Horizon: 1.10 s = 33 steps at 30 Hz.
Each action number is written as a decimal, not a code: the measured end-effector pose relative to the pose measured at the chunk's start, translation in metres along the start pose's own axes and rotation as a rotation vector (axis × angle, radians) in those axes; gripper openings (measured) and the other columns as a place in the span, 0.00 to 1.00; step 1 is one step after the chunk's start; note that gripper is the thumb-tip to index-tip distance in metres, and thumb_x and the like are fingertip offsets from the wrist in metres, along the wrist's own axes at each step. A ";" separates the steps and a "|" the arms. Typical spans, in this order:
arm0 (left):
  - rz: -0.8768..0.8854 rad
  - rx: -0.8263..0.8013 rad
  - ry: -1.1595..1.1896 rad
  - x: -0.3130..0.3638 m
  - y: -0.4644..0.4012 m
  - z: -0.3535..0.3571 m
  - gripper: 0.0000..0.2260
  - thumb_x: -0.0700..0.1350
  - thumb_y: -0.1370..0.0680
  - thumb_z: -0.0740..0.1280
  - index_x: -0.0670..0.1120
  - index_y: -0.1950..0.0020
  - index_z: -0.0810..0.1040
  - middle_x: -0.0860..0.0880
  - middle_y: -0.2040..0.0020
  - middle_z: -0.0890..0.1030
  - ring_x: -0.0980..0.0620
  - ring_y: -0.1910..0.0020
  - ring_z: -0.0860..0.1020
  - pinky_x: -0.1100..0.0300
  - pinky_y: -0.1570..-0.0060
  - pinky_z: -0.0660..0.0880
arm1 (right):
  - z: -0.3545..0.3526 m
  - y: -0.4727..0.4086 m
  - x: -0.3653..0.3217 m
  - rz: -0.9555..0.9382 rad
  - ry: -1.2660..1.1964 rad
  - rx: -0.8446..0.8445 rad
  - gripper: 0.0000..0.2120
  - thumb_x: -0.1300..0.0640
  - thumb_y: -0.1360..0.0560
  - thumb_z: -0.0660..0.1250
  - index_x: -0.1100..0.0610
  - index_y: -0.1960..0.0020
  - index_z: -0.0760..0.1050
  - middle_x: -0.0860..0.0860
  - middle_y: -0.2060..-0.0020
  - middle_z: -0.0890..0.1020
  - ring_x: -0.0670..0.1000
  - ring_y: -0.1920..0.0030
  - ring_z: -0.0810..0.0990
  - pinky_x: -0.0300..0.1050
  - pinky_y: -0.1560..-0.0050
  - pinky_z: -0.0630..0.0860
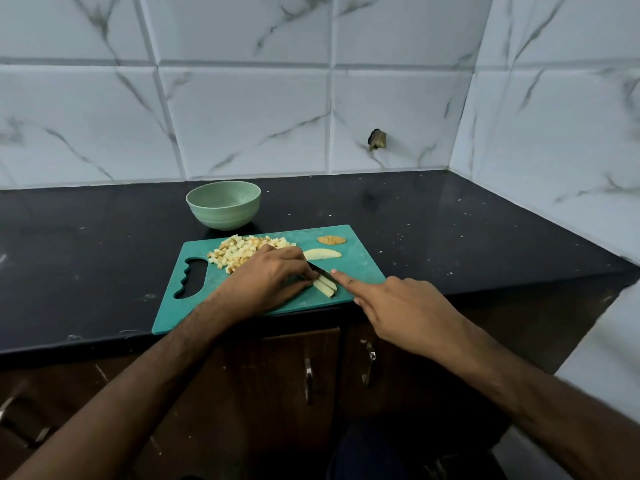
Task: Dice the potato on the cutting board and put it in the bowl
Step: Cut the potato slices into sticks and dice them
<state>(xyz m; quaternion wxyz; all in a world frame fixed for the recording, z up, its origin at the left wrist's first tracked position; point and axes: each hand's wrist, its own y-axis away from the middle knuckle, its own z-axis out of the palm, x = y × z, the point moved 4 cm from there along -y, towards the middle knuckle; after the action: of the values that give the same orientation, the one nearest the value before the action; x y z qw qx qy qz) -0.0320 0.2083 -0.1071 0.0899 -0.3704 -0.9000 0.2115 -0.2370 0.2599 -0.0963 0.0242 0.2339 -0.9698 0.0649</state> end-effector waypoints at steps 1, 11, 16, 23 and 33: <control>-0.002 -0.003 0.003 0.000 0.000 0.000 0.13 0.53 0.20 0.64 0.50 0.42 0.83 0.53 0.47 0.81 0.56 0.50 0.78 0.55 0.51 0.74 | -0.002 -0.001 0.002 -0.002 -0.011 -0.003 0.26 0.45 0.13 0.47 0.34 0.19 0.40 0.44 0.64 0.67 0.45 0.67 0.70 0.41 0.68 0.68; -0.032 0.009 0.071 -0.004 0.001 0.000 0.09 0.53 0.21 0.65 0.51 0.45 0.80 0.56 0.48 0.77 0.59 0.48 0.75 0.57 0.47 0.69 | -0.021 0.006 0.033 -0.011 -0.210 -0.073 0.24 0.43 0.14 0.49 0.23 0.28 0.39 0.48 0.44 0.79 0.47 0.55 0.76 0.44 0.55 0.77; -0.029 -0.006 0.059 -0.005 0.001 0.000 0.14 0.57 0.20 0.62 0.52 0.42 0.81 0.57 0.47 0.75 0.60 0.46 0.73 0.59 0.47 0.66 | -0.023 0.018 0.031 -0.073 -0.176 -0.126 0.23 0.43 0.14 0.50 0.24 0.24 0.46 0.45 0.42 0.79 0.43 0.64 0.71 0.41 0.57 0.72; -0.018 0.051 0.079 -0.002 0.005 -0.005 0.10 0.60 0.22 0.62 0.56 0.50 0.77 0.60 0.52 0.76 0.61 0.49 0.73 0.61 0.49 0.64 | -0.024 0.025 0.028 -0.063 -0.125 -0.161 0.23 0.43 0.14 0.49 0.24 0.24 0.46 0.41 0.63 0.70 0.46 0.62 0.74 0.45 0.54 0.78; -0.117 0.092 0.074 -0.005 0.004 -0.005 0.05 0.53 0.22 0.71 0.55 0.49 0.78 0.59 0.57 0.77 0.59 0.54 0.75 0.55 0.51 0.68 | -0.012 0.006 0.040 0.074 -0.153 -0.095 0.24 0.44 0.14 0.50 0.30 0.21 0.49 0.44 0.49 0.80 0.44 0.64 0.77 0.40 0.62 0.77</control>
<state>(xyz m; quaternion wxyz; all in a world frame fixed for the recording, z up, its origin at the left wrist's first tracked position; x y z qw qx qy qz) -0.0241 0.2085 -0.1044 0.1521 -0.3203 -0.9054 0.2334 -0.2751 0.2493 -0.0819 -0.0411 0.2009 -0.9788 0.0015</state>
